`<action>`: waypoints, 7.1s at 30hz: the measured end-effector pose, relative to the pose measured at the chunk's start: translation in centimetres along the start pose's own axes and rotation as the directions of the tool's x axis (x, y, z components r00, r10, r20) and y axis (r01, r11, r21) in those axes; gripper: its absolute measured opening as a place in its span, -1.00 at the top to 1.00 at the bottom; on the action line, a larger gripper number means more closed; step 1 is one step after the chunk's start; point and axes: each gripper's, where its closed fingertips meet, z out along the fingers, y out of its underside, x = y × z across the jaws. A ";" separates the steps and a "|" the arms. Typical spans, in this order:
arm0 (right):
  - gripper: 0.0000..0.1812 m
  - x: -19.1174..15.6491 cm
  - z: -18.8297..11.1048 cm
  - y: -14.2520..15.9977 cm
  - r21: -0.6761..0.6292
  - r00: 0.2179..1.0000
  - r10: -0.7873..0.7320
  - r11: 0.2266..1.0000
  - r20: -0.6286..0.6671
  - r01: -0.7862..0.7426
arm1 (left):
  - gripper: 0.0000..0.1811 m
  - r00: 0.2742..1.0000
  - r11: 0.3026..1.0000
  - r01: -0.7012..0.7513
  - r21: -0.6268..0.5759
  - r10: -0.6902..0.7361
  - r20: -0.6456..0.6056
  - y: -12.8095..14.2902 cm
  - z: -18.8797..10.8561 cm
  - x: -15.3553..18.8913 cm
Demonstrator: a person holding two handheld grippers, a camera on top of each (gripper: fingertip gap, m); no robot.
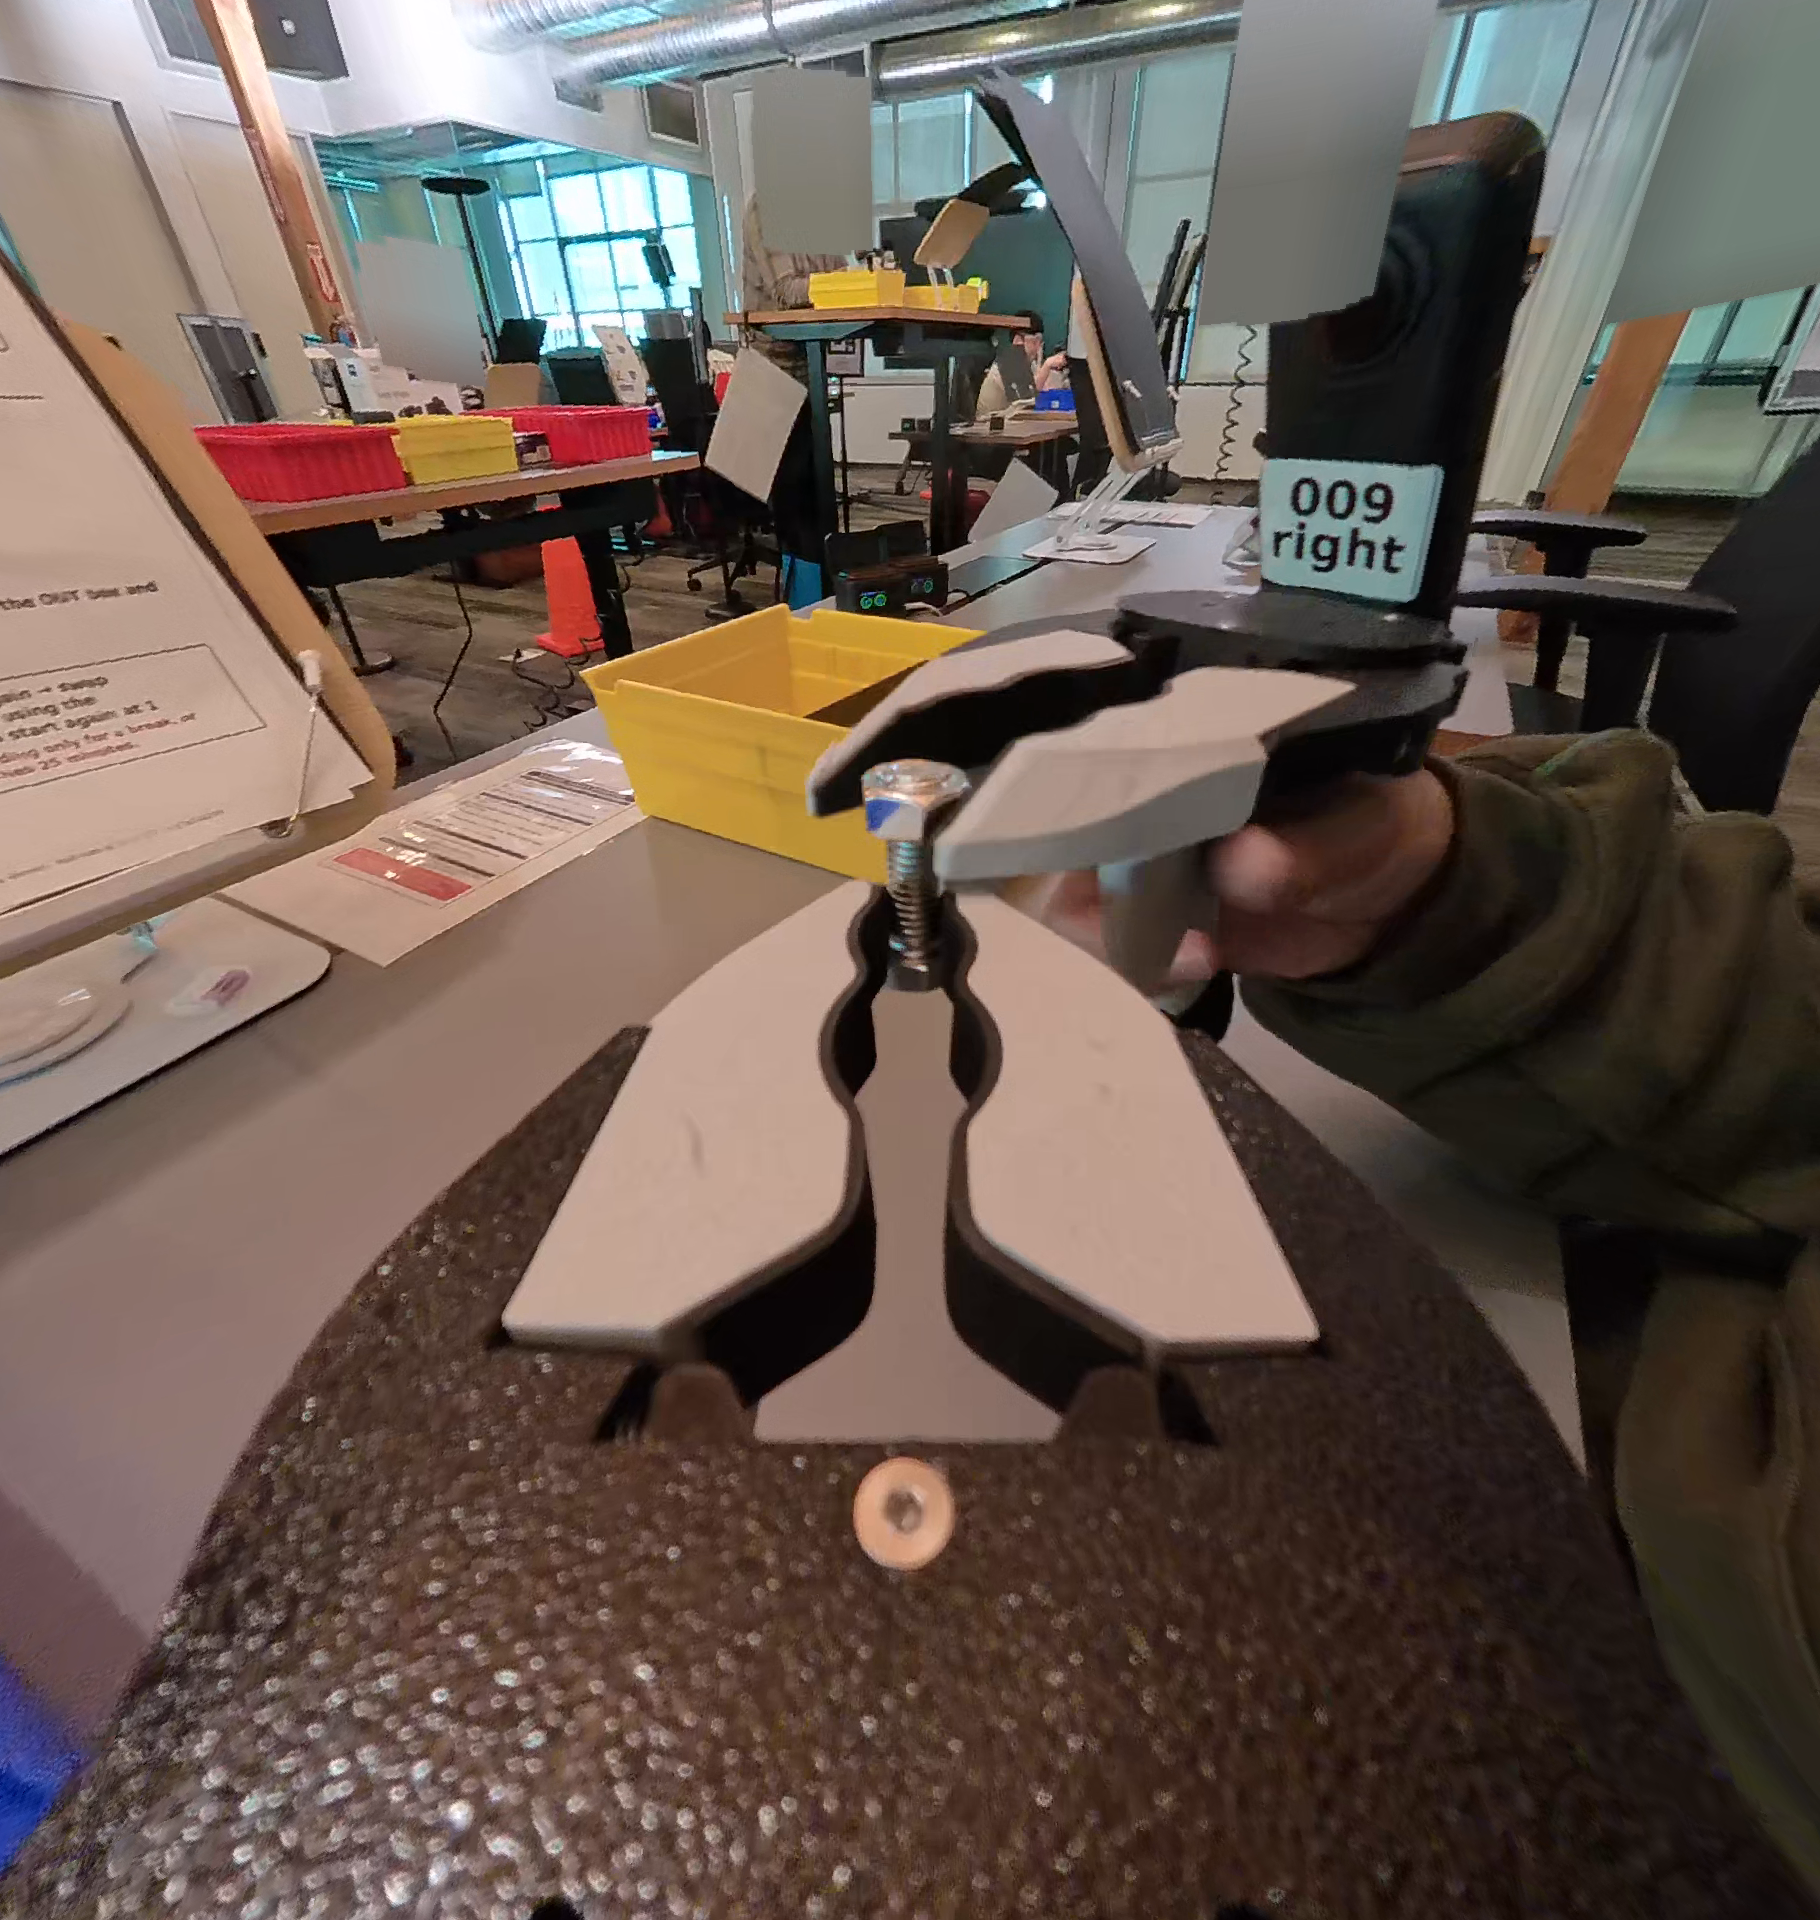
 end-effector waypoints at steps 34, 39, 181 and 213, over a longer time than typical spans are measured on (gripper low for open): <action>0.71 0.9 0.2 -0.7 0.049 0.992 0.113 0.993 -0.048 -0.110 | 0.91 0.998 0.998 0.009 0.066 -0.014 0.066 -0.6 -0.6 -1.0; 0.75 3.0 -1.5 -1.1 0.077 0.986 0.125 0.990 -0.113 -0.117 | 0.91 0.997 0.996 0.021 0.088 -0.027 0.069 -0.7 -1.3 -1.4; 0.79 -7.0 -5.0 0.2 -0.053 0.829 -0.042 0.995 0.557 0.086 | 0.90 0.852 1.000 0.028 0.004 -0.021 -0.522 0.8 -1.4 7.8; 0.81 -6.5 -5.1 0.6 -0.056 0.840 -0.050 0.994 0.540 0.095 | 0.90 0.858 1.000 0.025 -0.010 -0.027 -0.513 1.6 -1.4 7.8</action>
